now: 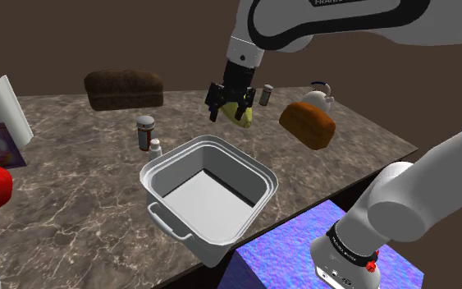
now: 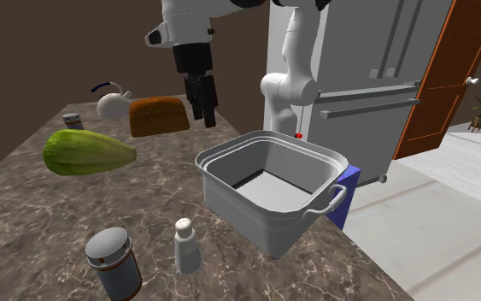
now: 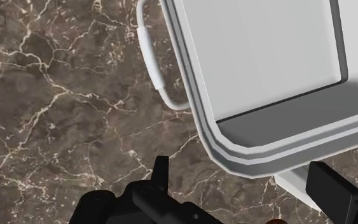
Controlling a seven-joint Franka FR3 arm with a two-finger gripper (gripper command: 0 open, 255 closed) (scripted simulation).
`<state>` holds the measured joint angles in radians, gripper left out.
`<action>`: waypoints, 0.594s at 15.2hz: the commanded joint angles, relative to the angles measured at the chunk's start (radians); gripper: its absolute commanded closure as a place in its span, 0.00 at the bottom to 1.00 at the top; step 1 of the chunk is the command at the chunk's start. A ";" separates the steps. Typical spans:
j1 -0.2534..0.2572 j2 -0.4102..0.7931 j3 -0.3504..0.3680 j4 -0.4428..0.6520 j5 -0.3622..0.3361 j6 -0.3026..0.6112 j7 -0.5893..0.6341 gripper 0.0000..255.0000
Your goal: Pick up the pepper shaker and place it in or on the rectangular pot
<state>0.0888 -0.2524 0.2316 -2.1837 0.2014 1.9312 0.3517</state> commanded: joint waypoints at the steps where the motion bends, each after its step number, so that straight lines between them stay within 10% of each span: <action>1: 0.008 0.063 0.025 0.035 -0.011 0.034 0.036 0.00; 9: 0.057 0.359 0.095 0.259 -0.115 0.115 0.197 0.00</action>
<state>0.1373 0.0670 0.3198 -1.9588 0.1034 2.0393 0.5260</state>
